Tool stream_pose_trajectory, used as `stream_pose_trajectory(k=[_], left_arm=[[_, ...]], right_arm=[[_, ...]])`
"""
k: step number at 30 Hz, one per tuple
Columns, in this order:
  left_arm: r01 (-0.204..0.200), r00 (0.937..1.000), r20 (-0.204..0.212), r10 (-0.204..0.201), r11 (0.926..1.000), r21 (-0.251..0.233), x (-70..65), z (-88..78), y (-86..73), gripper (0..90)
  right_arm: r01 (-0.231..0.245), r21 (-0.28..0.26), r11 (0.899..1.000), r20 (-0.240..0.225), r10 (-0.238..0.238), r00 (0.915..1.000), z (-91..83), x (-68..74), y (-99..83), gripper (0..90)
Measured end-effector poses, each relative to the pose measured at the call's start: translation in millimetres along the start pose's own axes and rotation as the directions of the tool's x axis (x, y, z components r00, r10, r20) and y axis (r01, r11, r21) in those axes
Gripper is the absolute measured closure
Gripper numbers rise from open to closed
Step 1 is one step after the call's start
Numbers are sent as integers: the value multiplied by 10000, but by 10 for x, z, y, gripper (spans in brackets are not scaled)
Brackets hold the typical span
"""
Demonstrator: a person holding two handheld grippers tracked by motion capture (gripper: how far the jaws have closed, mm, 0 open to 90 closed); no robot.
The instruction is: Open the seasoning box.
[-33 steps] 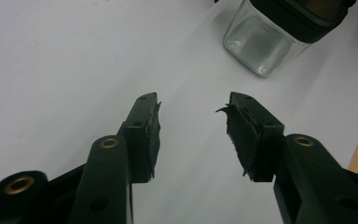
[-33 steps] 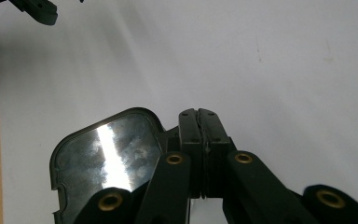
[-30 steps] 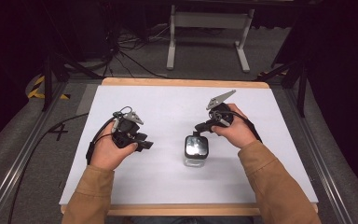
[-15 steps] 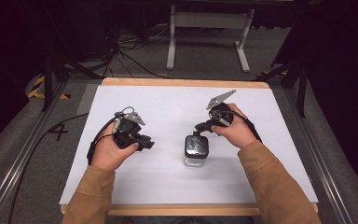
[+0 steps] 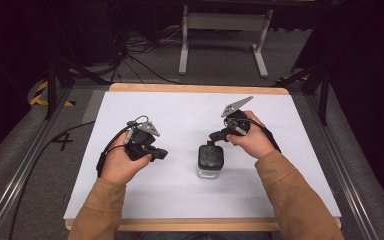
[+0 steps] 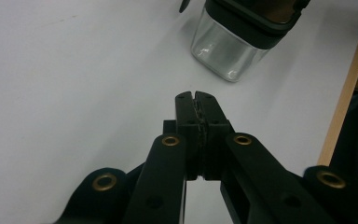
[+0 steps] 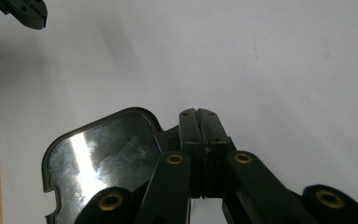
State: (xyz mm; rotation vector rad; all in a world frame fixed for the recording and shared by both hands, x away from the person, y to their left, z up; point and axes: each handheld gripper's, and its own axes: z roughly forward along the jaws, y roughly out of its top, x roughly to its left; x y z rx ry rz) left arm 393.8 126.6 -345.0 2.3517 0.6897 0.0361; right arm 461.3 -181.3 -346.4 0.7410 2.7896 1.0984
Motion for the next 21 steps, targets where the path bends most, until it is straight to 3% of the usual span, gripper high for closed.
stream_pose_trajectory(k=[10, 21], left_arm=[[-639, 9950, 773, 629, 9979, 111, -211, 185, 132, 899], [-1201, 9869, 1128, 1156, 9922, 338, -408, 367, 239, 899]], right_arm=[[5, 4, 10000, 42, -5, 10000, 0, 1, 1, 900], [-117, -4, 9999, -9, 117, 9999, 3, -7, 0, 900]])
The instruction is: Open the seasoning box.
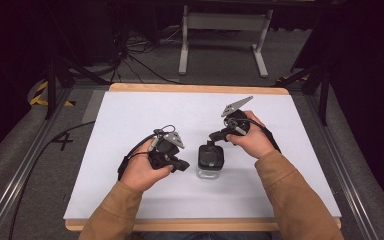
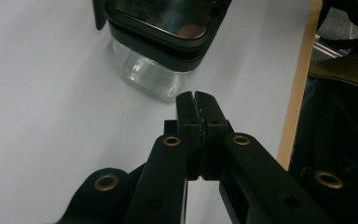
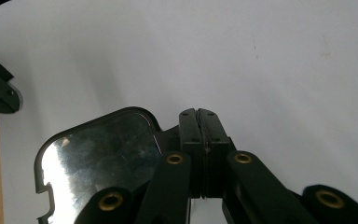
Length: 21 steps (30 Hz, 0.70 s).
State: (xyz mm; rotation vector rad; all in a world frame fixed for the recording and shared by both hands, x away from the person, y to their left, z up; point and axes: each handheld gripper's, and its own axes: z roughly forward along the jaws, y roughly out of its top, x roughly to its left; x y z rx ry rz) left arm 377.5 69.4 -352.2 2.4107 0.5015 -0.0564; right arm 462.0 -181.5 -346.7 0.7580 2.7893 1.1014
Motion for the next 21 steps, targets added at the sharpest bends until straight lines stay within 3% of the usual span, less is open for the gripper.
stream_pose_trajectory(k=[4, 13, 21], left_arm=[[-52, 10000, -18, 52, 10000, 50, -43, 82, 49, 899], [9, 9997, -239, -19, 9991, -428, -92, 237, 125, 898], [172, 9991, -380, -200, 9972, -722, -95, 248, 129, 898]], right_arm=[[-28, 7, 10000, 12, 28, 10000, 0, 3, 1, 900], [-43, 7, 10000, 43, 43, 10000, 2, 9, 6, 900], [63, 62, 10000, 251, -65, 9997, -8, 23, 5, 900]])
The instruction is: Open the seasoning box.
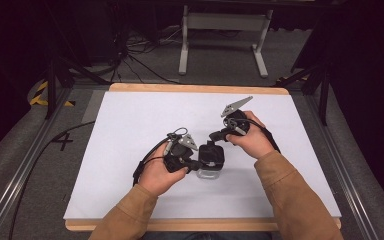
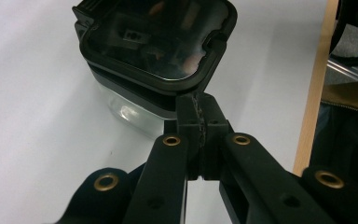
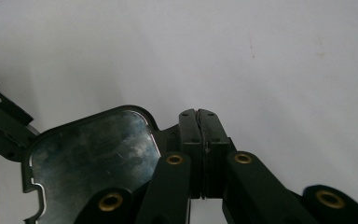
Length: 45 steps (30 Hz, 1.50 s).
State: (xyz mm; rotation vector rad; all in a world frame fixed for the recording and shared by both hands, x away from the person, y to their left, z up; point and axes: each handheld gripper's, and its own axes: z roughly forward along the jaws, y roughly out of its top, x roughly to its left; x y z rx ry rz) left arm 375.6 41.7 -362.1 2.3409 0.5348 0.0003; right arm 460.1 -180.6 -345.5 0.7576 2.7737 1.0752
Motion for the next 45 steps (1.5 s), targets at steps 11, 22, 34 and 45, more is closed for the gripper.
stream_pose_trajectory(k=[11, 22, 34, 45], left_arm=[[1, 10000, -23, -1, 10000, -57, 2, -6, 1, 897], [-12, 10000, -12, 12, 10000, -74, -9, -9, 7, 885], [-73, 10000, 3, 73, 9999, -85, -18, 20, 12, 889], [-240, 9995, -193, 236, 9995, -200, -20, 45, 32, 897]], right_arm=[[468, -1467, 9881, 534, -393, 9978, -460, 287, -295, 900], [548, -1242, 9907, 177, -530, 9984, -457, 741, -824, 900], [577, -1444, 9878, 537, -504, 9973, -284, 811, -797, 900], [639, -2040, 9769, 755, -494, 9959, -388, 790, -715, 900]])
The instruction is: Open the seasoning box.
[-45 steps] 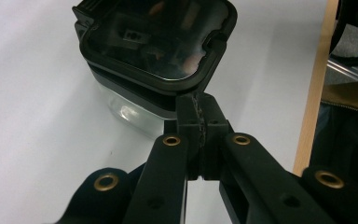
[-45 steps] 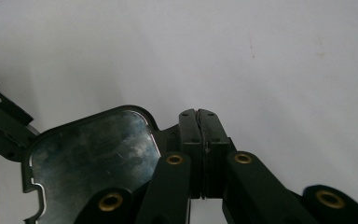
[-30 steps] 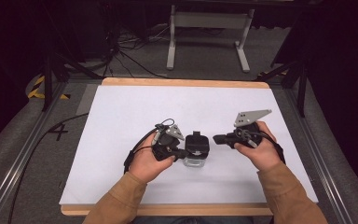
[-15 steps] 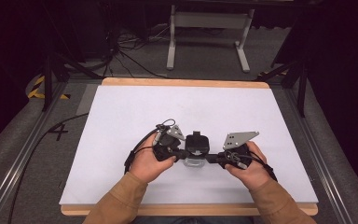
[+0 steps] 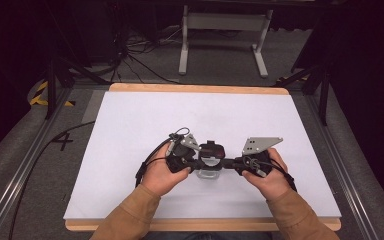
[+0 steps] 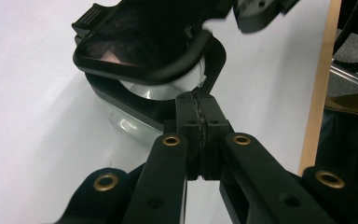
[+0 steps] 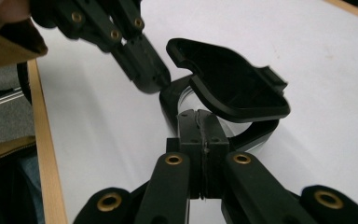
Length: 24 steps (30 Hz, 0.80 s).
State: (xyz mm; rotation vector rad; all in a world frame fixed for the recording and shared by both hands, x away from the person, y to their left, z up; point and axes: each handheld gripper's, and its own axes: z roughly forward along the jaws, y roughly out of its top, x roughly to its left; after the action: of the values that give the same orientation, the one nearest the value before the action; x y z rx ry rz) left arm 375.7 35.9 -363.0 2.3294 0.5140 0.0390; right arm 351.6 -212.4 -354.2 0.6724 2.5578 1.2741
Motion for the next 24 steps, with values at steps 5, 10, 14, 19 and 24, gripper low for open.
stream_pose_trajectory(k=[5, 10, 14, 19, 24], left_arm=[[144, 9999, -68, -145, 9998, -96, -7, 12, -1, 897], [198, 9998, 10, -198, 9997, -119, -4, 22, -2, 898], [375, 9992, 158, -374, 9993, -16, 3, 34, -6, 899], [307, 9995, 22, -306, 9994, -153, -16, 29, 5, 899], [269, 9989, -354, -296, 9969, -734, -47, 48, 10, 899]], right_arm=[[-30, -227, 9997, 133, 33, 9999, -26, -39, 75, 900], [-102, -395, 9992, 211, 110, 9997, -27, -78, 119, 900], [-224, -535, 9983, 252, 238, 9994, -27, -110, 137, 900], [-367, -848, 9957, 339, 397, 9986, -31, -163, 161, 900], [-529, -1123, 9923, 413, 578, 9975, -27, -218, 185, 900]])
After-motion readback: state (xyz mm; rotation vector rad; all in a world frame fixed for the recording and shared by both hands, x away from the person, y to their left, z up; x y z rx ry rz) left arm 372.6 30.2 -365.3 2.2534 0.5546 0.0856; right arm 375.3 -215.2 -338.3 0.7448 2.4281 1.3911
